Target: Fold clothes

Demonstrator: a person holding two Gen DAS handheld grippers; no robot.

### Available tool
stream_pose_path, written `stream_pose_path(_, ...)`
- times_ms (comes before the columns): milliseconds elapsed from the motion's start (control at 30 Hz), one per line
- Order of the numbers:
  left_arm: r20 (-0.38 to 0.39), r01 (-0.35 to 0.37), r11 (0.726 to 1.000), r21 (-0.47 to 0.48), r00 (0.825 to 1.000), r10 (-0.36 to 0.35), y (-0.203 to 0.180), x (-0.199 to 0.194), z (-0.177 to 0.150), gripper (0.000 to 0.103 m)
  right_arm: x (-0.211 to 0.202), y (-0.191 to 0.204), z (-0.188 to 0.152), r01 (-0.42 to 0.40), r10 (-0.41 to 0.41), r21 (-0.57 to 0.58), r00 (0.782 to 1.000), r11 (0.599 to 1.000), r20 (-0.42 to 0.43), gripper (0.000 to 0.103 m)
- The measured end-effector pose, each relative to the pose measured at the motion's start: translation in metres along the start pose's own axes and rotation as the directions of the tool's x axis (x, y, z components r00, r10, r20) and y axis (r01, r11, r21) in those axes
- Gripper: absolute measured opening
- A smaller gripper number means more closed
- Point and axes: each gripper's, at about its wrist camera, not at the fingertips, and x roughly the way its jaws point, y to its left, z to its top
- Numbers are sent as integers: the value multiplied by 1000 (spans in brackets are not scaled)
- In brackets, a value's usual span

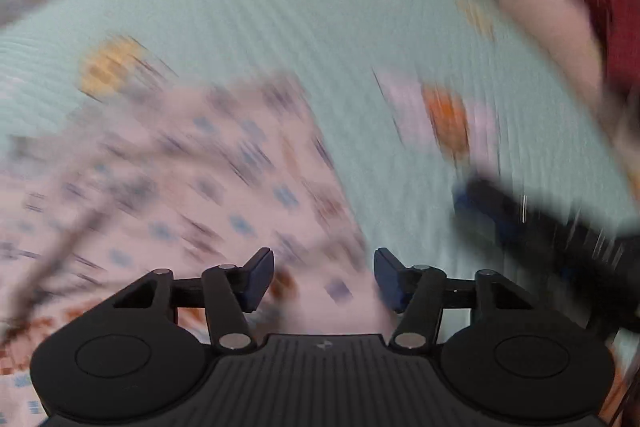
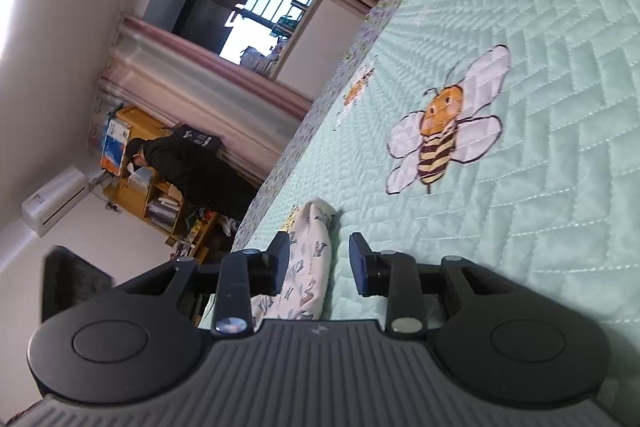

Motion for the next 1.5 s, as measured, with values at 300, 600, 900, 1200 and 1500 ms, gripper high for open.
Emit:
stream_pose_path(300,169,-228,852,-472,925,341,169,-87,-19,73,4,2,-2,28,-29,-31,999,999,-14,40)
stream_pose_path(600,95,-245,801,-546,932,350,215,-84,-66,68,11,7,-7,74,-77,-84,997,994,-23,40)
stream_pose_path(900,87,-160,803,-574,963,254,234,-60,-75,67,15,8,-9,87,-90,-96,995,992,-31,40)
stream_pose_path(1200,80,-112,793,-599,977,199,233,-55,-85,58,17,9,-9,90,-94,-99,995,991,-37,40)
stream_pose_path(1500,77,-150,814,-562,970,232,215,-66,-70,18,19,8,-9,93,-98,-107,994,990,-44,40)
